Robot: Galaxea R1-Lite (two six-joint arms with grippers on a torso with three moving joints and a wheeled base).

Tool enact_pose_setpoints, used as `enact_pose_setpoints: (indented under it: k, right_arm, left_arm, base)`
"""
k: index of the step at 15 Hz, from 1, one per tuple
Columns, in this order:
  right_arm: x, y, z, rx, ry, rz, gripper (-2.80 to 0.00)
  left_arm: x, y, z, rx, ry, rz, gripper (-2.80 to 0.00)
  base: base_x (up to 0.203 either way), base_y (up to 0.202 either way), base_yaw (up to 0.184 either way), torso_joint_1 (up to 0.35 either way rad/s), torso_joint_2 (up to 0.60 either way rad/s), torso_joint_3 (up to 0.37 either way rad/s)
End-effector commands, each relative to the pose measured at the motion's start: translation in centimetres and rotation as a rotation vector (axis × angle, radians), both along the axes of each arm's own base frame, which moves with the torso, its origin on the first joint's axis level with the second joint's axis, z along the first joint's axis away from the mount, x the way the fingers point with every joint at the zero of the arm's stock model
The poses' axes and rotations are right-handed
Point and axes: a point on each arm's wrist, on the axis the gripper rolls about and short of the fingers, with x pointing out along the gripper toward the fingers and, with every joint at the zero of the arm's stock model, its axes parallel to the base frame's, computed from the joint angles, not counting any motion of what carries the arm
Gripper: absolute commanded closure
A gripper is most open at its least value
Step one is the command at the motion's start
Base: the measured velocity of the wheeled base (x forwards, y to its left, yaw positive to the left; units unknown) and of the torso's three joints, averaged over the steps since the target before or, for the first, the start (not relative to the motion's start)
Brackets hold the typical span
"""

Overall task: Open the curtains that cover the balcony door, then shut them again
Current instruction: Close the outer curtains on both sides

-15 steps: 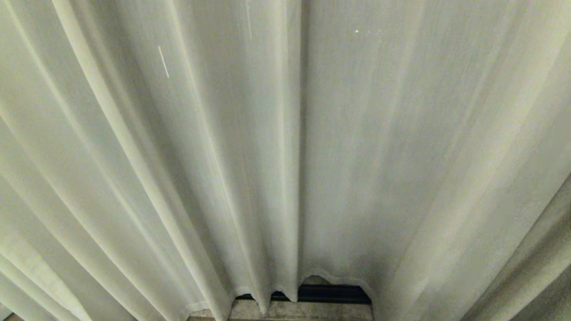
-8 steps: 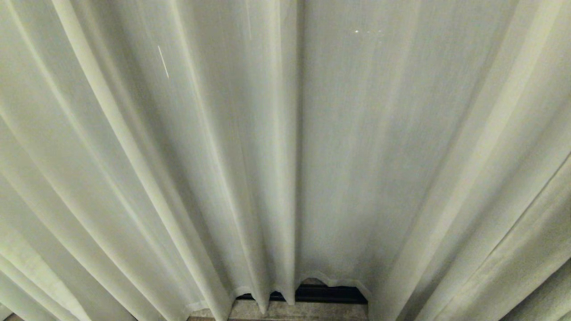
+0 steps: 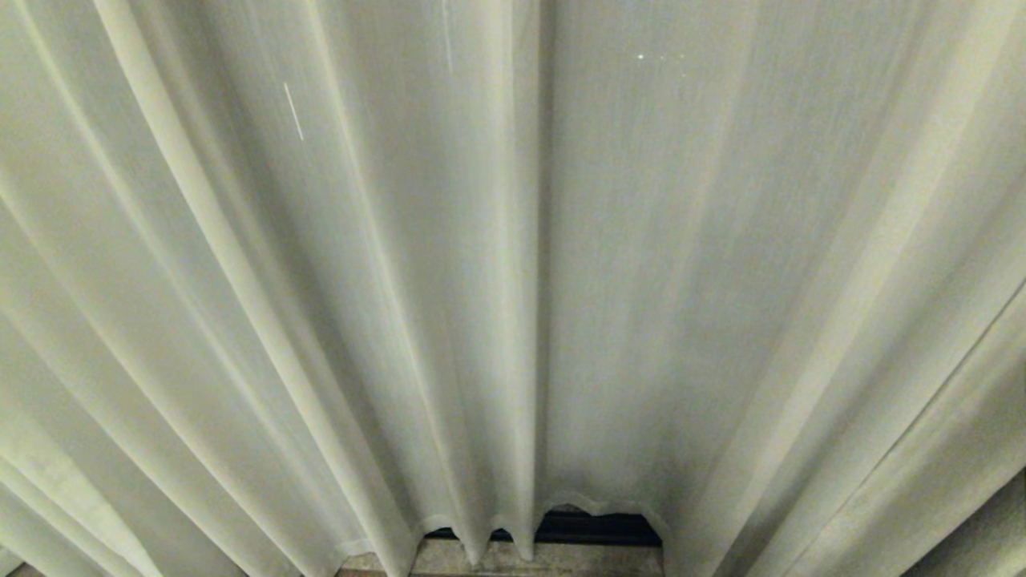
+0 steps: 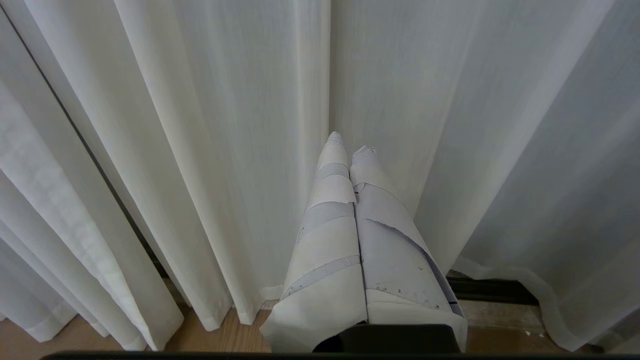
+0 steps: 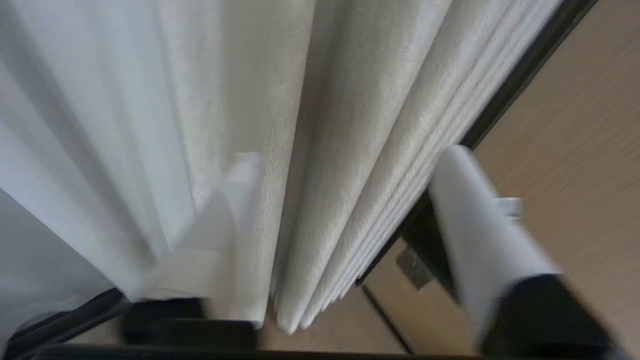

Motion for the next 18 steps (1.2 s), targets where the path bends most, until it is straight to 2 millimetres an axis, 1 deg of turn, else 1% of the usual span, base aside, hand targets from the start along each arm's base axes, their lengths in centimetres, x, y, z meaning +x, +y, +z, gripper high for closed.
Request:
enact_pose_setpoints:
  k: [1,3,5,7,8,11,13,15,16,18]
  right_arm:
    - [-0.7,0.3,-1.2,-0.012,0.001,0.003,0.0]
    - [-0.9,0.5,-1.8,-0.008,0.013,0.004,0.0]
    - [-1.6,0.9,-4.0,0.016,0.068,0.027,0.0]
    - [-2.2,1.6,-5.8,0.032,0.095,0.098,0.0]
    - [-2.2,1.8,-5.9,0.042,0.086,0.134,0.0]
    - [-2.2,2.0,-5.8,0.041,0.061,0.159,0.0]
    - [-2.0,2.0,-5.0,0.02,0.002,0.167,0.0]
    - [-1.1,1.8,-3.6,0.0,-0.049,0.174,0.0]
    - [-0.4,1.6,-2.3,-0.015,-0.088,0.176,0.0]
    - [0.8,1.3,1.1,-0.043,-0.17,0.177,0.0]
  left_arm:
    - [0.0,0.0,0.0,-0.001,-0.001,0.0,0.0]
    - [0.0,0.0,0.0,-0.001,-0.001,0.0,0.0]
    - [0.0,0.0,0.0,-0.001,-0.001,0.0,0.0]
    - [0.0,0.0,0.0,-0.001,-0.001,0.0,0.0]
    - [0.0,0.0,0.0,-0.001,-0.001,0.0,0.0]
    - [0.0,0.0,0.0,-0.001,-0.001,0.001,0.0]
    - [0.0,0.0,0.0,-0.001,-0.001,0.001,0.0]
    - [0.0,0.0,0.0,-0.001,-0.001,0.0,0.0]
    - [0.0,0.0,0.0,-0.001,-0.001,0.0,0.0]
    - [0.0,0.0,0.0,-0.001,-0.001,0.0,0.0]
  base:
    - [0.0,0.0,0.0,0.0,0.0,0.0]
    - [0.0,0.0,0.0,0.0,0.0,0.0]
    - [0.0,0.0,0.0,0.0,0.0,0.0]
    - [0.0,0.0,0.0,0.0,0.0,0.0]
    - [0.0,0.0,0.0,0.0,0.0,0.0]
    - [0.0,0.0,0.0,0.0,0.0,0.0]
    - [0.0,0.0,0.0,0.0,0.0,0.0]
    - [0.0,0.0,0.0,0.0,0.0,0.0]
    - [0.0,0.0,0.0,0.0,0.0,0.0]
    - [0.0,0.0,0.0,0.0,0.0,0.0]
